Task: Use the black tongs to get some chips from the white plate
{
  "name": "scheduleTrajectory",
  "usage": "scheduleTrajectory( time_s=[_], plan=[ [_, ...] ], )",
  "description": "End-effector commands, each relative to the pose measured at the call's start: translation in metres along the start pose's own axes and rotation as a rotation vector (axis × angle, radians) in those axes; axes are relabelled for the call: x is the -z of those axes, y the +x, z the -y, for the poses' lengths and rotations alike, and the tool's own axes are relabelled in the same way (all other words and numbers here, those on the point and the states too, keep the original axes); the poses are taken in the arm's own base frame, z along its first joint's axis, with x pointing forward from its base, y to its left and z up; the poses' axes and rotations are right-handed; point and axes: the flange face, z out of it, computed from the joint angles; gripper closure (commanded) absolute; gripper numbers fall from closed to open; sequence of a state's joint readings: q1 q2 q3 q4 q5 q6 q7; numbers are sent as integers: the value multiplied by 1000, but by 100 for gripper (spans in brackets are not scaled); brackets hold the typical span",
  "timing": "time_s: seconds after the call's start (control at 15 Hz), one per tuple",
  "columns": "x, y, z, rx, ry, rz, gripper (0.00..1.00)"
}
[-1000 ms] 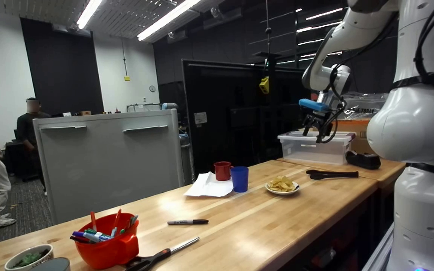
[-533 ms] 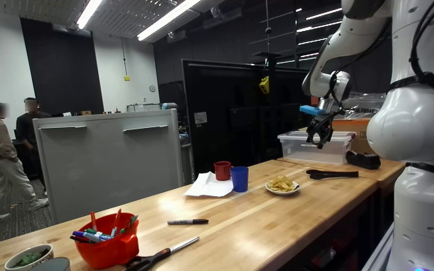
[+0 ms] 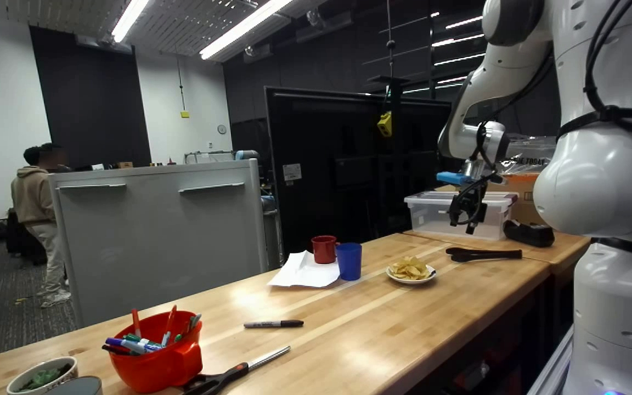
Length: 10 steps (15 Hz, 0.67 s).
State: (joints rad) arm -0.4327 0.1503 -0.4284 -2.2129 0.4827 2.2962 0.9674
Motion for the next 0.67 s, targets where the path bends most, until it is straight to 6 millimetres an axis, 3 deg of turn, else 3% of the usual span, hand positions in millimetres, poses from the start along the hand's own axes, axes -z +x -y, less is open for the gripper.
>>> scheduleTrajectory(
  time_s=[0.0, 0.6],
  plan=[
    [-10, 14, 0, -45, -28, -2, 0],
    [-28, 47, -2, -99, -60, -22, 0]
  ],
)
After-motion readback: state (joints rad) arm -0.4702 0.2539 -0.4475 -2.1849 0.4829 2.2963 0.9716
